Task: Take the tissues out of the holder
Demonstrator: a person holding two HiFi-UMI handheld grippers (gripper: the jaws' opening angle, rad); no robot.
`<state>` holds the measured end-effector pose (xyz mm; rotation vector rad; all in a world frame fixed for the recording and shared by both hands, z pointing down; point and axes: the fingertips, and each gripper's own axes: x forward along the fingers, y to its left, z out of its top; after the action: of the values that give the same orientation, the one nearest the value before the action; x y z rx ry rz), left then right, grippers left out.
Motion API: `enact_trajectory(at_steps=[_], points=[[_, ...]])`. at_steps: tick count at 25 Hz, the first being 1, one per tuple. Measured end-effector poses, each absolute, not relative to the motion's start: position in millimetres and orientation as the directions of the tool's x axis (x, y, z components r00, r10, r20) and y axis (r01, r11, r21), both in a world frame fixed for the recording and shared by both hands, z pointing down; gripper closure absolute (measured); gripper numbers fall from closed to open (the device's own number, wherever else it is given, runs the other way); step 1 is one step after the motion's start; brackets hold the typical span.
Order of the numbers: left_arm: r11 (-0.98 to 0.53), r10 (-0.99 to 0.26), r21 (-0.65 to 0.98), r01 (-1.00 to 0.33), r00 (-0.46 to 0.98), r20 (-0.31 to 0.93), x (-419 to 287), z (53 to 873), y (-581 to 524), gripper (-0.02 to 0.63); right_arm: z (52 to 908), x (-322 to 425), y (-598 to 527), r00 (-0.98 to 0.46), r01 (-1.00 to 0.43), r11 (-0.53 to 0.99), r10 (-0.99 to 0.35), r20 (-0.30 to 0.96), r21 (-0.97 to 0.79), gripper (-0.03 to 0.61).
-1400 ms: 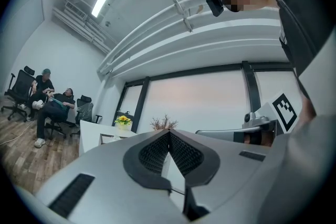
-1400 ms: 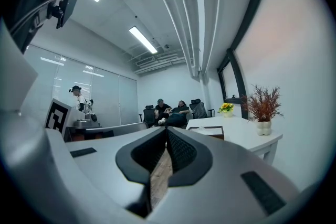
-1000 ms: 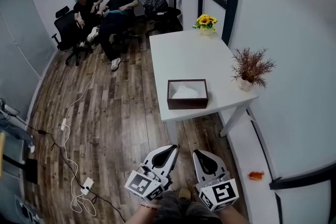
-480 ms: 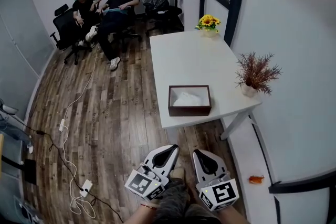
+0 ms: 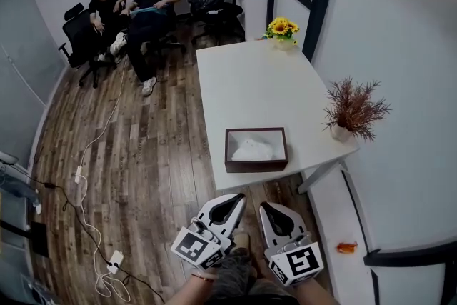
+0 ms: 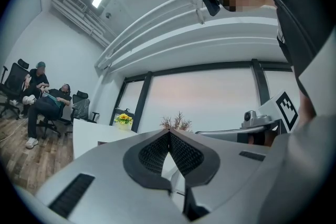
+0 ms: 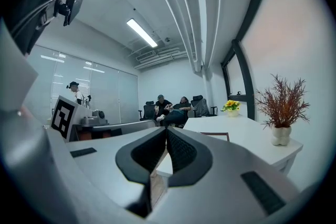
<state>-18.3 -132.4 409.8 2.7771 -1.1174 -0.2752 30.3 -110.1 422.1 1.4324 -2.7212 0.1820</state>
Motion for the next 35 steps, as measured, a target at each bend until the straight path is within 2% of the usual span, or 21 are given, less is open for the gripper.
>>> enact_trajectory(at_steps=[11, 18, 27, 35], points=[[-0.732, -0.676, 0.211, -0.647, 0.728, -0.114, -15.6, 424.8, -189.8, 0.606, 431.9, 24.9, -170.0, -0.572, -0.820, 0.569, -0.809, 0.137, -0.065, 0.572], [-0.767, -0.632, 0.216, -0.605, 0.769, -0.091, -9.2, 443.6, -214.8, 0.606, 448.9, 16.4, -200.6, -0.611, -0.783, 0.621, -0.762, 0.216, -0.024, 0.571], [-0.787, -0.588, 0.262, -0.558, 0.807, -0.050, 12.5, 474.1, -233.2, 0.606, 468.5, 41.5, -248.9, -0.635, -0.742, 0.670, -0.699, 0.330, -0.008, 0.571], [-0.773, -0.596, 0.297, -0.560, 0.802, -0.037, 19.2, 492.9, -253.9, 0.606, 493.0, 39.7, -294.0, -0.669, -0.640, 0.769, -0.561, 0.488, 0.006, 0.473]])
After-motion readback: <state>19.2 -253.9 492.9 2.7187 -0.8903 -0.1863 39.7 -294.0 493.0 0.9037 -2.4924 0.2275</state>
